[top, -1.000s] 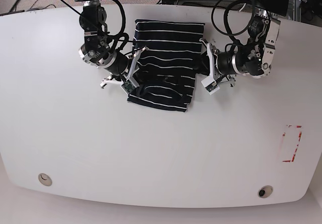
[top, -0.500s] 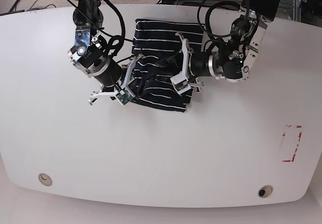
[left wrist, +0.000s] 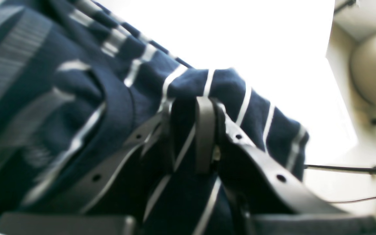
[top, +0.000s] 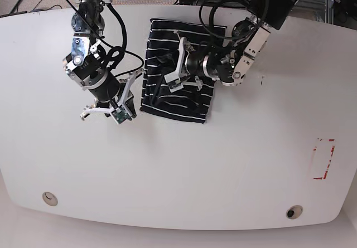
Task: Layout the t-shirt on the table in an organized manner, then fold the t-shirt properly
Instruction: 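Grasp the bundle with the left gripper and release the right gripper, then carry the folded bundle with the left gripper to the table edge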
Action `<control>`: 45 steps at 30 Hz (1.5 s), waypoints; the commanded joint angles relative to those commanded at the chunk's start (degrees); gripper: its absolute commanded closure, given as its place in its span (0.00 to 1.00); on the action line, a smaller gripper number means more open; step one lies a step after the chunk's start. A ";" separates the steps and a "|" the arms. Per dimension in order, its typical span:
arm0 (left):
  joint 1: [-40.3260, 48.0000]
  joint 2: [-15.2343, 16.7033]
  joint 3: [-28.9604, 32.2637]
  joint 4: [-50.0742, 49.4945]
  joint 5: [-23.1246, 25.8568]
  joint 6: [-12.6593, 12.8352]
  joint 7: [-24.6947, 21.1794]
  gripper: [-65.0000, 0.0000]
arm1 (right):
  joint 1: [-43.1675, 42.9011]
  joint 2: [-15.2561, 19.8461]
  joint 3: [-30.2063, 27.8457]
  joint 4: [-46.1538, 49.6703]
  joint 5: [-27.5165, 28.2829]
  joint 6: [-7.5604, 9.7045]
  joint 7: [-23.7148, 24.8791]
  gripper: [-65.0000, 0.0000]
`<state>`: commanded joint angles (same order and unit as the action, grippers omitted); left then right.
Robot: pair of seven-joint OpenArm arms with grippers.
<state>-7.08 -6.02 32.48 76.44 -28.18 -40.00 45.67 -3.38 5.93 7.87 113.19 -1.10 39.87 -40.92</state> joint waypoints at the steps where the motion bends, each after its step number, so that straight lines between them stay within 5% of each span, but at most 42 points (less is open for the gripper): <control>1: -0.26 -0.18 -0.18 -1.23 0.18 0.00 -0.35 0.87 | -0.35 0.09 0.00 0.09 0.00 0.00 0.00 0.95; 16: 0.97 -17.23 -9.41 -4.48 0.09 0.00 -2.64 0.87 | -3.08 0.26 0.00 2.11 0.00 0.00 0.00 0.95; 26: 2.37 -22.42 -16.97 0.53 -0.09 0.00 1.14 0.87 | -3.60 0.26 -0.26 2.11 0.00 0.00 0.00 0.95; 29: 4.04 -21.89 -20.48 6.15 -0.09 0.00 4.57 0.87 | -3.60 0.26 -0.26 2.11 0.00 0.00 0.00 0.95; 37: 9.32 -14.07 -31.30 17.58 -4.31 0.00 12.22 0.87 | -3.43 0.26 -0.18 2.11 -0.09 0.00 0.00 0.95; 45: 14.24 -3.60 -41.14 20.13 -4.48 0.00 12.22 0.87 | -3.43 0.35 -0.09 2.11 -0.18 0.00 0.00 0.95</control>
<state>7.16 -9.63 -8.66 96.57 -32.66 -40.00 57.89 -6.81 6.29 7.78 115.30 -1.27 39.87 -40.92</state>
